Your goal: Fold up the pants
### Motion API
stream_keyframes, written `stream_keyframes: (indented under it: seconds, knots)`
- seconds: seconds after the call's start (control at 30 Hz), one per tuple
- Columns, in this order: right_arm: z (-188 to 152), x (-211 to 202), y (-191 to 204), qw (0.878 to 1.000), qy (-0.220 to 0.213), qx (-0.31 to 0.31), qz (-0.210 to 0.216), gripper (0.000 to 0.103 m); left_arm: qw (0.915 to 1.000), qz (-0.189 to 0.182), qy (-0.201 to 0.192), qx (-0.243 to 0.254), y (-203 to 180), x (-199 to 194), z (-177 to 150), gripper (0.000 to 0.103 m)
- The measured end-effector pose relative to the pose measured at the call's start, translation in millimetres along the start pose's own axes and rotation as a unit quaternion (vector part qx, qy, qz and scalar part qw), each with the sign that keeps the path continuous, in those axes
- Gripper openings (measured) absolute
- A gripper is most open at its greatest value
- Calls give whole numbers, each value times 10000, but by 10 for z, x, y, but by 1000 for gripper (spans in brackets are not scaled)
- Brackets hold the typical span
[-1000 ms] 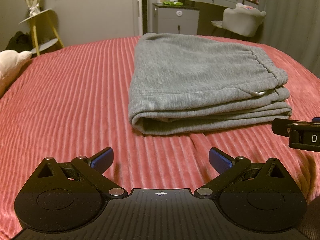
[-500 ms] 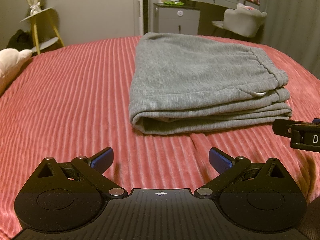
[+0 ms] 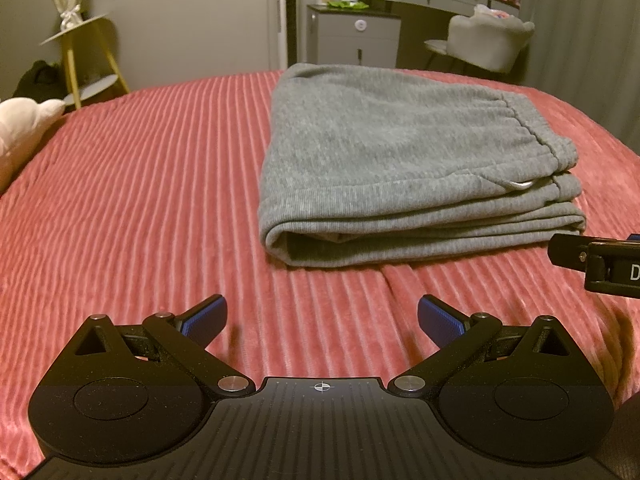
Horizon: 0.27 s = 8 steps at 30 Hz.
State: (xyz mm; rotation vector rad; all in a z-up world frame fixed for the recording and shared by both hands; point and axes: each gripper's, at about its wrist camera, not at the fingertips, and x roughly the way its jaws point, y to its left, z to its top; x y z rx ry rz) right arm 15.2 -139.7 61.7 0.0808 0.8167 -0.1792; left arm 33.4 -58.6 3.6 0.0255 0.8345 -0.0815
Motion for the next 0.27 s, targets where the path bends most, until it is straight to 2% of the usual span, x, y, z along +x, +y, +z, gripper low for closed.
stream_keyframes:
  seconds: [0.27]
  knots:
    - [-6, -4, 28, 10000, 18, 15, -25, 99, 9997, 8, -263, -21, 24, -53, -11, 103]
